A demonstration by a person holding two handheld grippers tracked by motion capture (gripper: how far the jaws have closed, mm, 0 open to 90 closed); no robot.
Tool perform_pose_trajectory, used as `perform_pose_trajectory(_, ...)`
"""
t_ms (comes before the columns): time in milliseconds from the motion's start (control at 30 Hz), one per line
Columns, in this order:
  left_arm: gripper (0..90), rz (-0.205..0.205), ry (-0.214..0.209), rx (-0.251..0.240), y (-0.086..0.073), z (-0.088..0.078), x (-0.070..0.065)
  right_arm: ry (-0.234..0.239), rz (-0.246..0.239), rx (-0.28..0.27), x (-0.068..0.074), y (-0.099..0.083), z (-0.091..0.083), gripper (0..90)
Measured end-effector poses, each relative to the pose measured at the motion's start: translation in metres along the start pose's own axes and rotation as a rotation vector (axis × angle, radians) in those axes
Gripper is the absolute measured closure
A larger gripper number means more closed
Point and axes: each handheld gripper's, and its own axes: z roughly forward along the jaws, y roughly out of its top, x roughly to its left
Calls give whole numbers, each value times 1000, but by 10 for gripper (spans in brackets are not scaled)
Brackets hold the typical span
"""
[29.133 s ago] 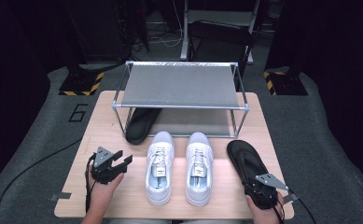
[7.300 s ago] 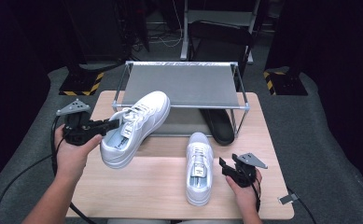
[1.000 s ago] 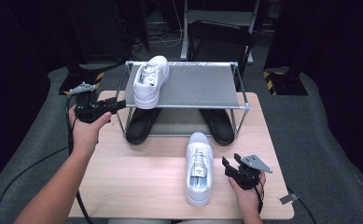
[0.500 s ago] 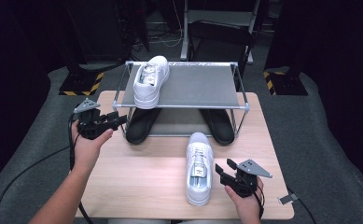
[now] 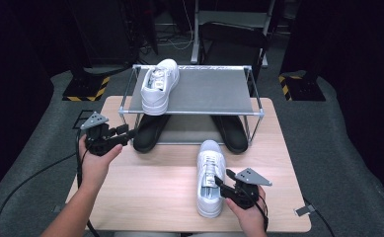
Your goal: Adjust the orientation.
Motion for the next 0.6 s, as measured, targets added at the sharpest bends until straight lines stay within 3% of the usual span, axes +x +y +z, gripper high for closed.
perform_pose_trajectory(200, 545, -11, 3, -2, -5, -2, 4, -7, 3, 48, 4, -2, 12, 478)
perform_pose_trajectory(333, 544, -11, 8, 10, -8, -3, 5, -32, -7, 51, 4, -4, 15, 510)
perform_pose_trajectory(400, 543, -14, 11, 13, -9, -2, 5, -44, 12, 61, 3, -5, 16, 527)
perform_pose_trajectory(600, 537, -19, 13, 16, -11, -1, 6, -32, 18, 56, 1, -6, 17, 563)
